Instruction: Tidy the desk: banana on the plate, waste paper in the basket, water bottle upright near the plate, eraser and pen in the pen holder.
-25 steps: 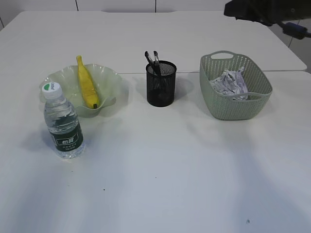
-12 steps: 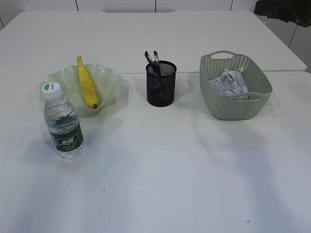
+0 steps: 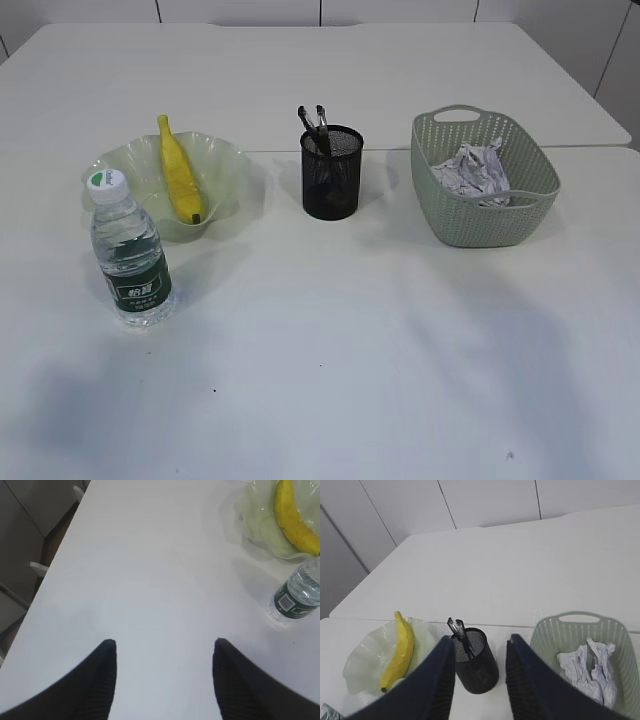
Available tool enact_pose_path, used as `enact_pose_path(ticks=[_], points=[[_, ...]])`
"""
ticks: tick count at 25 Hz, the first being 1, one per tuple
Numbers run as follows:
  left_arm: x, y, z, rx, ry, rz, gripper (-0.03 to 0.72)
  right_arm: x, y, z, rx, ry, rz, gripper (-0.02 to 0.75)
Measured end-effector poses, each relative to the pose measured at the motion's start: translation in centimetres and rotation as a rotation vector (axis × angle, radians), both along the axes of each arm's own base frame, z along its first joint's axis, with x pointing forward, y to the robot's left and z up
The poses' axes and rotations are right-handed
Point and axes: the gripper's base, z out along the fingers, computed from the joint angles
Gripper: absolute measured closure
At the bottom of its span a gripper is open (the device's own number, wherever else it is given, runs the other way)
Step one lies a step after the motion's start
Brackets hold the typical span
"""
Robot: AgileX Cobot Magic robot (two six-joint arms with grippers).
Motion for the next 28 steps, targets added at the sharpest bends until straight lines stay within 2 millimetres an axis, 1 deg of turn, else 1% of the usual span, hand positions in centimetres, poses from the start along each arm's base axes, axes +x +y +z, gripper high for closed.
enact_pose_path(ticks=[4, 6, 10, 15, 20, 24, 25, 28], points=[[-2.6, -0.1, -1.2, -0.003, -0.051, -0.006, 0.265, -1.7, 0.1, -0.3, 0.000, -0.001, -0.002, 0.474], [-3.5, -0.3, -2.2, -0.012, -0.059, -0.012, 0.265, -2.6, 0.1, -0.2, -0.001, -0.011, -0.002, 0.474], [-5.2, -0.6, -3.8, -0.016, -0.083, -0.054, 0.265, -4.6, 0.2, 1.0, -0.003, -0.067, -0.003, 0.474], [-7.1, -1.3, -5.4, 0.015, -0.131, -0.163, 0.265, -7.0, 0.3, 2.4, 0.014, -0.128, -0.007, 0.474], [-8.5, -2.2, -7.4, 0.006, -0.171, -0.288, 0.272, -9.1, 0.4, 2.9, 0.019, -0.171, -0.006, 0.474], [-10.1, -2.4, -8.1, 0.029, -0.237, -0.337, 0.293, -10.5, 0.5, 3.2, 0.020, -0.201, -0.004, 0.474], [-10.1, -2.5, -8.1, 0.028, -0.234, -0.340, 0.298, -10.7, 0.5, 3.2, 0.022, -0.203, -0.004, 0.474], [-9.8, -2.6, -9.1, 0.014, -0.182, -0.350, 0.310, -11.4, 0.6, 3.0, 0.022, -0.207, 0.002, 0.474]])
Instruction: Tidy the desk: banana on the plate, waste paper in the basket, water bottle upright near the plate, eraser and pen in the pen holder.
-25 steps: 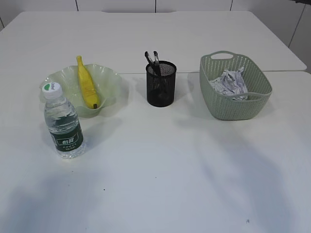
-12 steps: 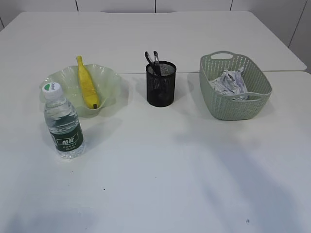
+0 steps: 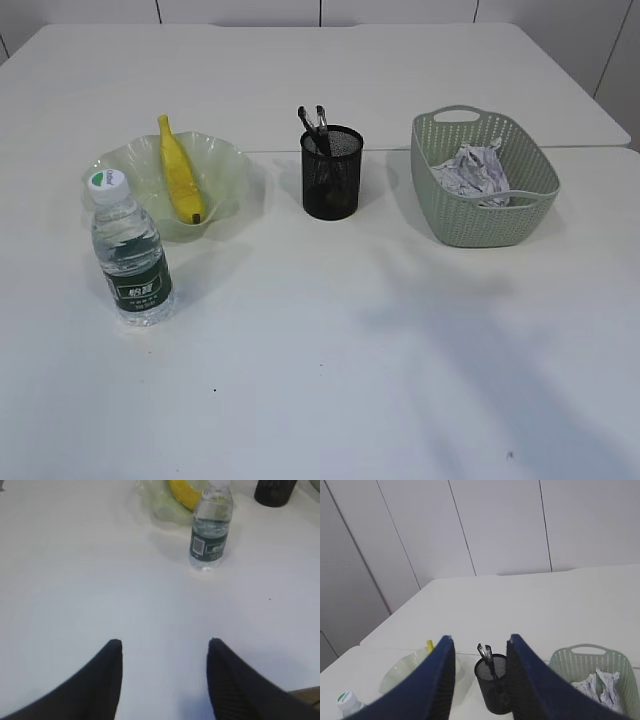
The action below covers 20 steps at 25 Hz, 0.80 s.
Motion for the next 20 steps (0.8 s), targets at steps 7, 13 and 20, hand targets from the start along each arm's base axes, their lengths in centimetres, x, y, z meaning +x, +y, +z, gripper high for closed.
enact_pose_path(ticks=[7, 13, 20], points=[[0.2, 0.2, -0.5, 0.018, 0.017, 0.010, 0.335, -1.8, 0.2, -0.3, -0.003, -0.022, 0.016, 0.474], [0.2, 0.2, -0.5, 0.017, 0.016, 0.011, 0.337, -3.4, 0.4, -0.5, -0.004, -0.045, 0.033, 0.474], [0.2, 0.2, -0.5, 0.019, 0.016, 0.011, 0.337, -5.1, 0.8, -1.2, 0.008, -0.052, 0.065, 0.472]])
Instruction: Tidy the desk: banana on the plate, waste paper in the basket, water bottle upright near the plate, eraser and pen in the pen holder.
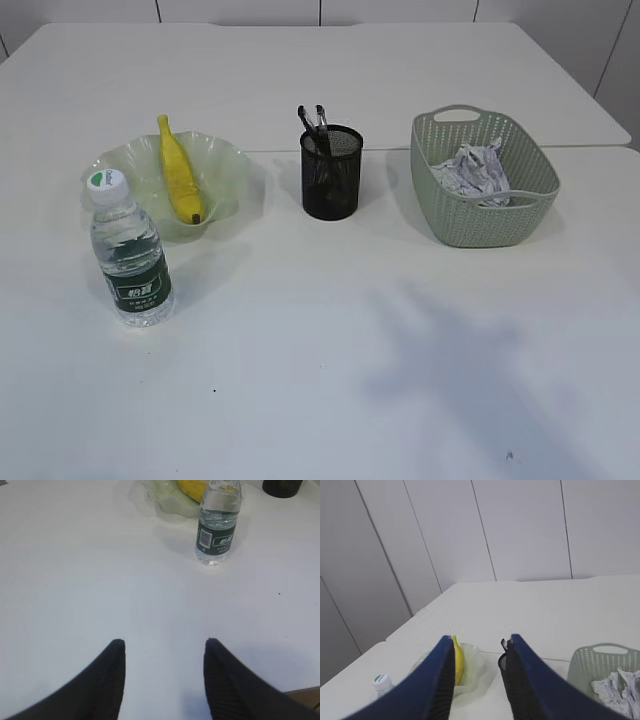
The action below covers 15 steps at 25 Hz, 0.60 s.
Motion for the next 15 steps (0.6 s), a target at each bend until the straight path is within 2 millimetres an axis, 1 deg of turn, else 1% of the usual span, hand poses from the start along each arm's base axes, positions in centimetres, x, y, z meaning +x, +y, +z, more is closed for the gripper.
enact_pose_path(ticks=[4, 15], points=[[0.00, 0.00, 0.00, 0.000, 0.000, 0.000, 0.337, -0.77, 0.30, 0.15, -0.004, -0.013, 0.033, 0.473], [0.00, 0.00, 0.00, 0.001, 0.000, 0.000, 0.350, -0.73, 0.13, 0.22, -0.001, -0.020, 0.012, 0.473]])
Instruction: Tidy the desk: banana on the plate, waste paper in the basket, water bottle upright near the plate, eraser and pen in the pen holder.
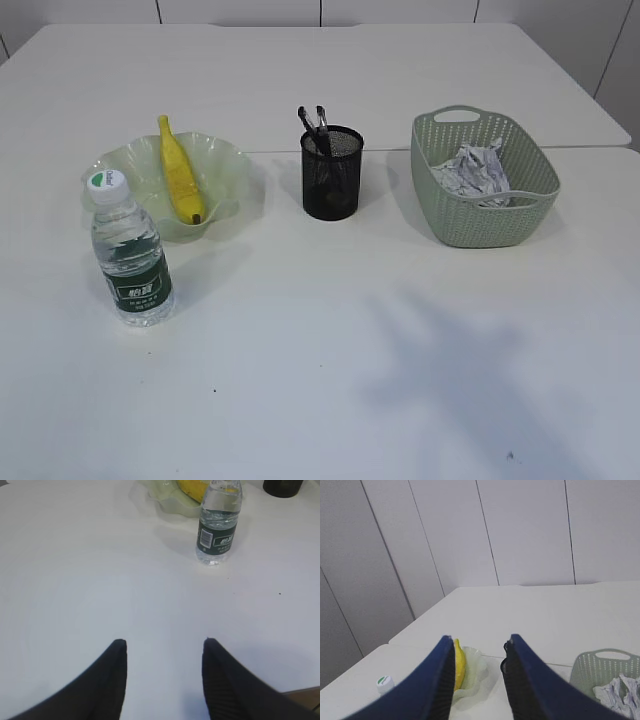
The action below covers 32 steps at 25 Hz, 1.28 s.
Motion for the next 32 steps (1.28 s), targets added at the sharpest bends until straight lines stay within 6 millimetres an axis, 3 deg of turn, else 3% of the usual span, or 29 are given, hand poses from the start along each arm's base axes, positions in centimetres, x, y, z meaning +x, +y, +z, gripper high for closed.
enact_pose_path(ticks=[5, 11, 17, 23, 32], points=[[0.0, 0.0, 0.0, 0.000, 0.000, 0.000, 0.365, 0.0, 0.0, 0.0, -0.086, -0.056, -0.001, 0.473], [0.0, 0.0, 0.0, 0.000, 0.000, 0.000, 0.382, 0.1, -0.2, 0.5, -0.017, -0.149, -0.025, 0.473], [0.0, 0.0, 0.0, 0.003, 0.000, 0.000, 0.383, 0.7, -1.5, -0.2, -0.018, -0.184, -0.172, 0.473], [0.0, 0.0, 0.0, 0.003, 0.000, 0.000, 0.384, 1.1, -3.3, -0.7, -0.103, -0.149, -0.388, 0.473], [0.0, 0.0, 0.0, 0.003, 0.000, 0.000, 0.411, 1.3, -3.1, -1.2, -0.139, -0.119, -0.373, 0.473]])
